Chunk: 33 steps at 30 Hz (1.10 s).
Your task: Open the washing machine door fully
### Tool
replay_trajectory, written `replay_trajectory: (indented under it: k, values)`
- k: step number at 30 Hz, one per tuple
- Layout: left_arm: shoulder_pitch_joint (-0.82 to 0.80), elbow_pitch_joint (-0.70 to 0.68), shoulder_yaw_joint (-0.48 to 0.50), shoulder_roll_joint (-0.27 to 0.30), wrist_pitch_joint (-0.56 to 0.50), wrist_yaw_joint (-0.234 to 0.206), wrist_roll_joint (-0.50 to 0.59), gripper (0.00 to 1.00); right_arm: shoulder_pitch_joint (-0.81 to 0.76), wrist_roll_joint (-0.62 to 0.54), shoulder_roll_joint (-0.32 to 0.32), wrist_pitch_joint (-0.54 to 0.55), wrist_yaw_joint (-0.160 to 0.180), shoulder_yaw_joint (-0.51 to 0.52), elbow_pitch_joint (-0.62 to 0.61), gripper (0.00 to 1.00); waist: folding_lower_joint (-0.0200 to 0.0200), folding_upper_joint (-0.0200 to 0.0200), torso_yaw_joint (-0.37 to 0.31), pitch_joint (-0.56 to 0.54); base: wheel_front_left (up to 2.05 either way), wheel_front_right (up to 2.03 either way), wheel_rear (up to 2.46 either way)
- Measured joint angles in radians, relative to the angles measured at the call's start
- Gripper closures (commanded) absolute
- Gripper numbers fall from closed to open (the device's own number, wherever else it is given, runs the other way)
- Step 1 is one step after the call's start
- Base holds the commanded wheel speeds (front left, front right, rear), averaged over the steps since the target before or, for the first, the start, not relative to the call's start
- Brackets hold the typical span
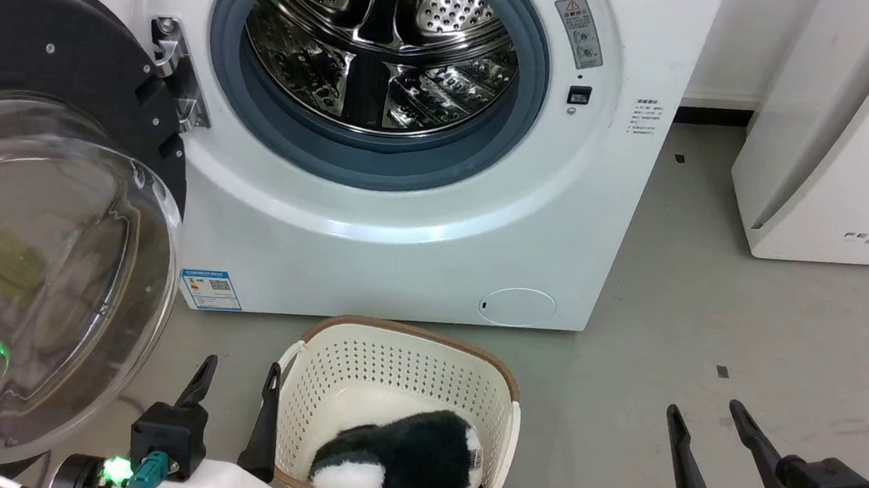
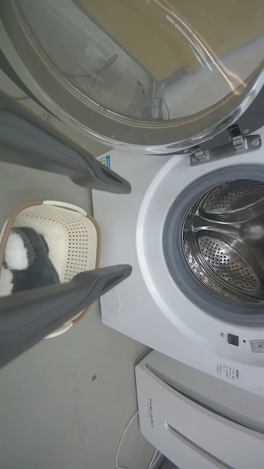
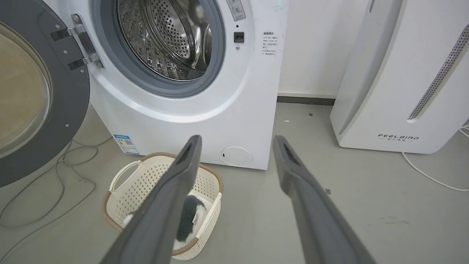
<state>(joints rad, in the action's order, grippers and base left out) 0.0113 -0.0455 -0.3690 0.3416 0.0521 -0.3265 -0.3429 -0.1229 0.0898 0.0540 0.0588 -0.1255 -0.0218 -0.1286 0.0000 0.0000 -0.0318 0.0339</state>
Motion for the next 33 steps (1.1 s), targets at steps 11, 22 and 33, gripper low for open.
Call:
replay_trajectory:
  k: [11,22,33]
  values:
    - [0.013,0.006,0.001,0.007,-0.009,-0.031,0.006,0.00,0.001,0.006,0.000,-0.008,0.000,-0.003,0.014,0.00,0.0000,0.0000,0.000,-0.002,0.00,0.00,0.00]
    - [0.013,0.007,0.010,-0.007,-0.012,-0.016,0.013,1.00,0.002,0.005,0.000,-0.007,0.002,-0.002,0.018,1.00,0.0000,0.0000,0.002,-0.004,0.00,0.00,0.00]
    - [0.013,0.010,0.042,-0.030,-0.016,0.013,0.043,1.00,0.005,-0.002,0.000,-0.008,0.002,0.000,0.026,1.00,0.0000,0.0000,0.004,-0.007,0.00,0.00,0.00]
